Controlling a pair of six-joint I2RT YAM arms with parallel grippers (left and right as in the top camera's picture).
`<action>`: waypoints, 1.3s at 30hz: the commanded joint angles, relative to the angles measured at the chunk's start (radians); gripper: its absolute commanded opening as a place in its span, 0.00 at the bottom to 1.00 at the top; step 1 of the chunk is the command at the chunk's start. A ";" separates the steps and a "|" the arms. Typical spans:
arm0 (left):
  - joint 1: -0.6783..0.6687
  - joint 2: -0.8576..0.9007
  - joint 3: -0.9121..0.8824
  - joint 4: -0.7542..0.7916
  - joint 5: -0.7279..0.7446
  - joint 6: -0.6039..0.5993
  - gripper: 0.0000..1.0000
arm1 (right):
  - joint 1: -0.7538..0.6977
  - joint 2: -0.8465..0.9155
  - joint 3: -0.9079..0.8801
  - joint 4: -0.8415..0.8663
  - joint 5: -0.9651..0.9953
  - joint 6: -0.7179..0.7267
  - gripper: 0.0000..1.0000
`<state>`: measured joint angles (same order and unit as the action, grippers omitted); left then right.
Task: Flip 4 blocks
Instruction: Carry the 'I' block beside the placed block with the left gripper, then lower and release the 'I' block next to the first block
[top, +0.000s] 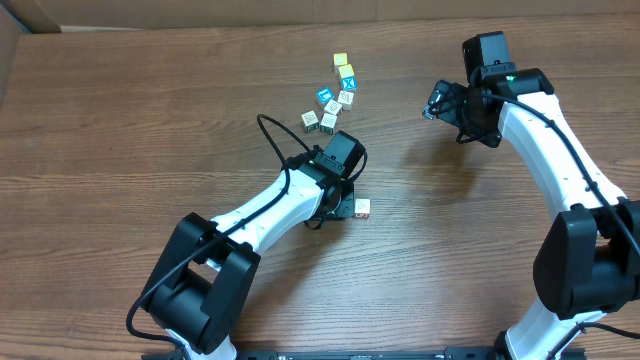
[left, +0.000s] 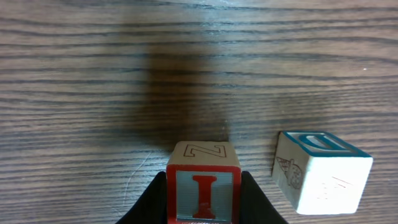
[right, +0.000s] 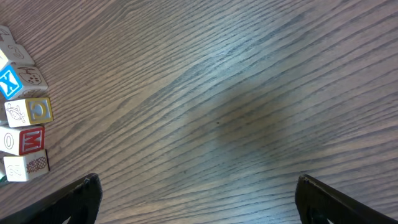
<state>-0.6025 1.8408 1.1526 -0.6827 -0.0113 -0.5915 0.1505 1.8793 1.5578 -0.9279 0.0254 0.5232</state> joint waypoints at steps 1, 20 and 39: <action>0.006 0.005 0.023 -0.025 0.008 0.033 0.24 | -0.001 -0.003 0.014 0.002 -0.001 -0.004 1.00; 0.034 -0.003 0.270 -0.346 -0.055 0.060 0.04 | -0.001 -0.003 0.014 0.002 -0.001 -0.004 1.00; 0.033 0.003 -0.006 -0.133 0.016 0.006 0.04 | -0.001 -0.003 0.014 0.002 -0.001 -0.004 1.00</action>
<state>-0.5716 1.8404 1.1568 -0.8307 -0.0273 -0.5640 0.1505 1.8793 1.5578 -0.9283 0.0254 0.5232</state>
